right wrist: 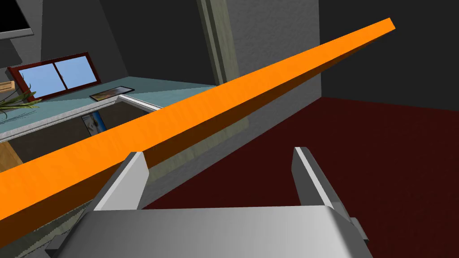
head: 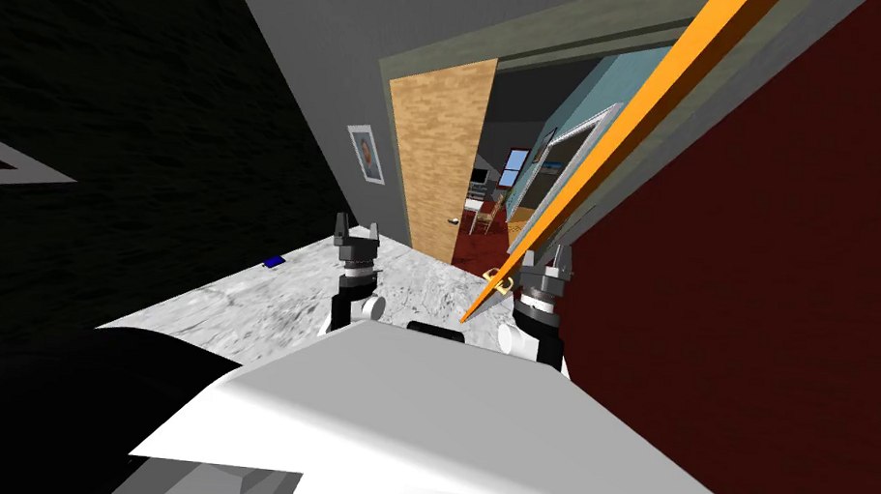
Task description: Pull the door open
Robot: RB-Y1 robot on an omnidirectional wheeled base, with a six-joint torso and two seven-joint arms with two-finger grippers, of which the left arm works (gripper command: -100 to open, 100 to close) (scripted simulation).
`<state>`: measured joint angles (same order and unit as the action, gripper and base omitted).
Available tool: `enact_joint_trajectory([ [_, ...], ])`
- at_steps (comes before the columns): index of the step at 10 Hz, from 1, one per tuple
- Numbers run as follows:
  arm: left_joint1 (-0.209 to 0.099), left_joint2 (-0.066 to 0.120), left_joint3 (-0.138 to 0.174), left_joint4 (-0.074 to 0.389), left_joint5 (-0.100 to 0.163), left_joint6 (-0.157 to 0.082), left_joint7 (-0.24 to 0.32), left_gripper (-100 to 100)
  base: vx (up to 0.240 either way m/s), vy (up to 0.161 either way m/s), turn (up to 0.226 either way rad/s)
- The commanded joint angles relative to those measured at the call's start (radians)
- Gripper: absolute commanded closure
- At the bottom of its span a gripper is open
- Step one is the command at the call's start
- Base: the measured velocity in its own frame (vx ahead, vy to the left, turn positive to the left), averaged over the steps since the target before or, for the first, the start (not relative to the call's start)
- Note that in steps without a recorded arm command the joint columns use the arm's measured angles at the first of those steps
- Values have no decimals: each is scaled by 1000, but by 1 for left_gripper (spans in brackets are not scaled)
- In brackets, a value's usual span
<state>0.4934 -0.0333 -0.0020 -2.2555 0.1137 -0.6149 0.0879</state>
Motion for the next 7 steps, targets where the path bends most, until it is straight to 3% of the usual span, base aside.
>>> enact_joint_trajectory([
  [1,-14,12,1,35,5,-5,-9,-100,68,-16,-22],
  [7,-67,45,6,170,25,-22,-41,-100,142,51,-34],
])
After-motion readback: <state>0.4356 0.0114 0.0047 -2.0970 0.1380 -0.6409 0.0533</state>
